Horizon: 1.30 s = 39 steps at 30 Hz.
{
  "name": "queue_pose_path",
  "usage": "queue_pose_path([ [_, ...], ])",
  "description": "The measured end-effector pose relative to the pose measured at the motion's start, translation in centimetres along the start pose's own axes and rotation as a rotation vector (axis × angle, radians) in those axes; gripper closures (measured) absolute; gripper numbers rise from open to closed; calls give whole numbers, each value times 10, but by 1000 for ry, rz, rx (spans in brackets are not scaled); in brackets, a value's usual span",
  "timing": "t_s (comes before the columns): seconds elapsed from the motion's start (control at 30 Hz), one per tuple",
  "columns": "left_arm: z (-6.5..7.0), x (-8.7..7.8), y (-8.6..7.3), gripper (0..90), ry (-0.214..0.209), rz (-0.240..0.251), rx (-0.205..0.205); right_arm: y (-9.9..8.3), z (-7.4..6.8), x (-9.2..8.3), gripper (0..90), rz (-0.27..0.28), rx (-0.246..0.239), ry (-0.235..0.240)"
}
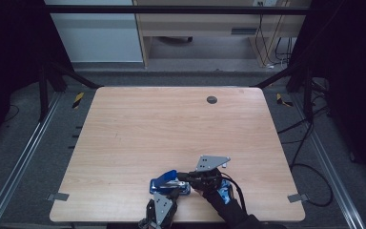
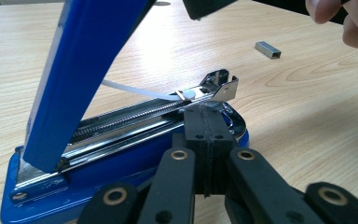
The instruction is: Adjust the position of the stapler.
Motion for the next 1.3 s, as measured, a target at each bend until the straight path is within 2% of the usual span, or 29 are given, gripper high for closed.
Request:
queue_pose_path([
  [1.3, 0, 0, 0, 897, -6, -1, 0, 17, -7, 12, 898, 19, -24, 23],
])
Point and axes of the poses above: each handheld gripper's, and its own axes: x roughly forward along the jaws, y roughly out of its top, z roughly to its right, the point moved 6 cm from there along x, roughly forward along the jaws, and after that the axes turned 4 degrees about -x, right-handed, at the moved point
